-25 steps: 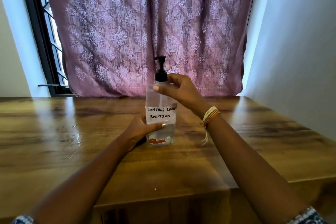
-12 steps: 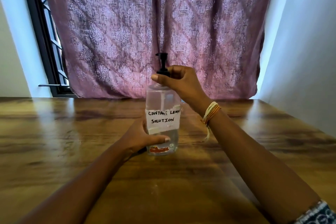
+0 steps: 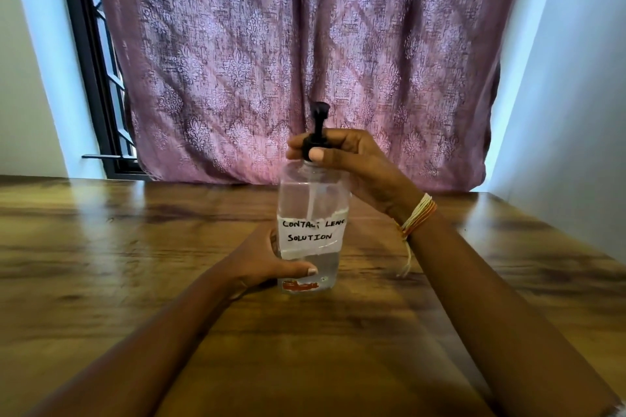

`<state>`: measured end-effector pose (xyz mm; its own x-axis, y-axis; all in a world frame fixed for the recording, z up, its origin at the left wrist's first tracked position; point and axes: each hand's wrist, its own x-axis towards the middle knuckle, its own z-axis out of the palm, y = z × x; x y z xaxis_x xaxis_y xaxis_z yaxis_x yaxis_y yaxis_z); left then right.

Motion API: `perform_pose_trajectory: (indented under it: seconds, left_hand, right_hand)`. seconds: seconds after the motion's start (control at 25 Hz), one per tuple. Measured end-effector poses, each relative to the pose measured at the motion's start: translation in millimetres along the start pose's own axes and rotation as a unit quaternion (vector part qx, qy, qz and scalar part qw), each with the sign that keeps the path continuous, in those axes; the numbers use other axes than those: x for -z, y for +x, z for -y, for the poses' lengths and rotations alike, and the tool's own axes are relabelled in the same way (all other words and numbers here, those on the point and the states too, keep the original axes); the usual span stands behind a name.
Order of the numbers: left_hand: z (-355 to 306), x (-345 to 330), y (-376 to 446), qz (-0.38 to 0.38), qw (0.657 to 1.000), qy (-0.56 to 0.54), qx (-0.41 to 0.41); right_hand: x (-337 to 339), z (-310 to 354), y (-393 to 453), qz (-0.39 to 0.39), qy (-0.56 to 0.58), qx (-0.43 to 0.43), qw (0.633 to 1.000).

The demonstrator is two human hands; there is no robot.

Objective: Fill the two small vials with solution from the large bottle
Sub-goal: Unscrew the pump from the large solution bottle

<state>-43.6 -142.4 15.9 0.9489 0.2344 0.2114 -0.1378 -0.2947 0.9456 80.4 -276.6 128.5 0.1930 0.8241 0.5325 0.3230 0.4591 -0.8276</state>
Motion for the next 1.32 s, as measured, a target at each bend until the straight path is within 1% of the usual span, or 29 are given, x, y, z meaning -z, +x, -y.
perform_pose_trajectory:
  seconds: [0.12,0.16,0.24,0.32,0.4,0.48,0.6,0.72,0.84,0.92,0.96,1.04,1.16,1.32]
  left_hand:
    - [-4,-1,-3,-0.001,1.000,-0.005,-0.002]
    - [-4,-2,-3,0.002,1.000,-0.007,-0.003]
    - [-4,-3,-4,0.009,1.000,-0.016,0.000]
    - [-4,-4,-4,0.014,1.000,-0.027,0.002]
    - [-6,-5,-4,0.021,0.999,-0.034,0.001]
    - [-8,-5,-4,0.032,0.999,-0.035,0.000]
    - [-11,-6,-4,0.032,0.997,-0.067,0.007]
    - [-14,-6,-5,0.017,0.994,-0.105,-0.003]
    - [-16,-7,-7,0.021,0.993,-0.114,-0.012]
    - [-18,-7,-8,0.022,0.993,-0.113,-0.014]
    - [-19,-7,-8,0.021,0.993,-0.113,-0.013]
    - [-21,-7,-9,0.022,0.994,-0.110,-0.013]
    - [-20,-7,-10,0.028,0.993,-0.110,-0.017]
    - [-20,-8,-10,0.021,0.992,-0.122,-0.020]
  right_hand:
    - [-7,-4,0,-0.121,0.008,0.033,0.992]
    - [-7,-5,0,-0.150,0.013,0.044,0.988]
    - [-5,-6,0,-0.177,0.010,0.048,0.983]
    - [-2,-7,-2,-0.175,0.014,0.045,0.983]
    - [-4,-4,-3,-0.152,0.030,0.038,0.987]
    - [-7,-3,-4,-0.143,0.015,0.037,0.989]
    - [-12,-1,-3,-0.175,-0.040,0.031,0.983]
    - [-11,-2,-3,-0.193,-0.036,0.037,0.980]
    - [-10,-1,-5,-0.158,0.012,0.038,0.987]
    - [-10,1,-6,-0.130,0.014,0.034,0.991]
    - [-11,1,-5,-0.134,-0.006,0.032,0.990]
    - [-12,2,-3,-0.168,-0.050,0.024,0.984]
    - [-11,0,-3,-0.196,-0.043,0.019,0.980]
    - [-11,4,-5,-0.146,0.007,0.018,0.989]
